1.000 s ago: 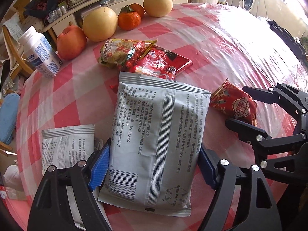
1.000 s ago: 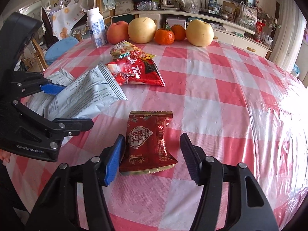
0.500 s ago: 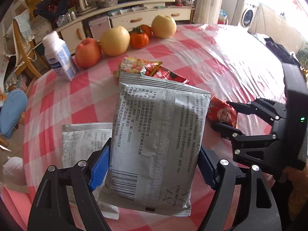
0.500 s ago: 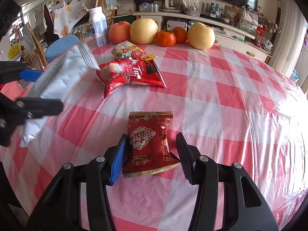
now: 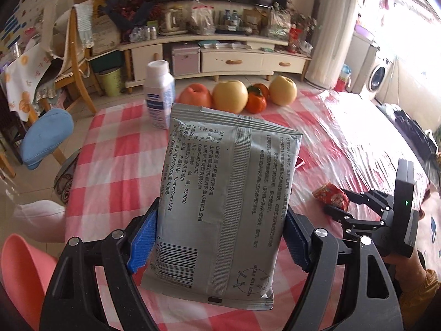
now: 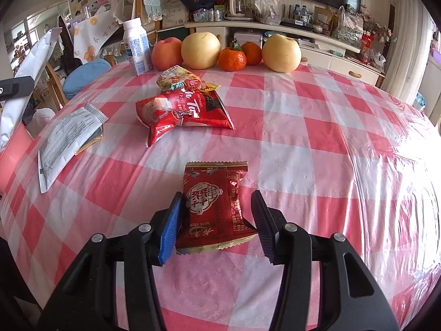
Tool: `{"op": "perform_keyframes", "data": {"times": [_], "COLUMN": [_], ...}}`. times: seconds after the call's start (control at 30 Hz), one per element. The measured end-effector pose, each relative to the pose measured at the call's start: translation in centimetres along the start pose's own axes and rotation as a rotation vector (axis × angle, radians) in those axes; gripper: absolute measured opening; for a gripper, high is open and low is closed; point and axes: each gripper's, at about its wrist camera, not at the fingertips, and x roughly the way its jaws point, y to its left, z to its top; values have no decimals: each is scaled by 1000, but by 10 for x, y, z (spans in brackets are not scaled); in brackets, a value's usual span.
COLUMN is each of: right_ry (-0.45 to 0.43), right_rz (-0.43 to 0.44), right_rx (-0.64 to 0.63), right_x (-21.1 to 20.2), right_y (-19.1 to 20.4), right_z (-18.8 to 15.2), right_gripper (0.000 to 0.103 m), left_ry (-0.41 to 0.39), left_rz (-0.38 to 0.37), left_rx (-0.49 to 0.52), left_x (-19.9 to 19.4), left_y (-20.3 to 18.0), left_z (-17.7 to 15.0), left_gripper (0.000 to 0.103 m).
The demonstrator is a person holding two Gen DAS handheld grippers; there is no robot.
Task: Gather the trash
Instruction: 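Lift and carry the white bag and red packet toward the pink bucket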
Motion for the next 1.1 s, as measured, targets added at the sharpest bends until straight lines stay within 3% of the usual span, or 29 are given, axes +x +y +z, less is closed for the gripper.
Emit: {"op": "perform_keyframes", "data": {"times": [0.6,1.1], "right_ry": [-70,-98], "right_rz": [27,63], "right_rx": [29,-51], "right_x": [-24,-41], "right_y": [17,67], "right_z": [4,19], "right_gripper": [51,51], "left_ry": [-72,-109], "left_rz": [40,63], "left_rx": [-130,-230], "left_x": [-33,-57], "left_y": [62,113], "left_z": [-12,-30], "left_gripper": [80,80]}}
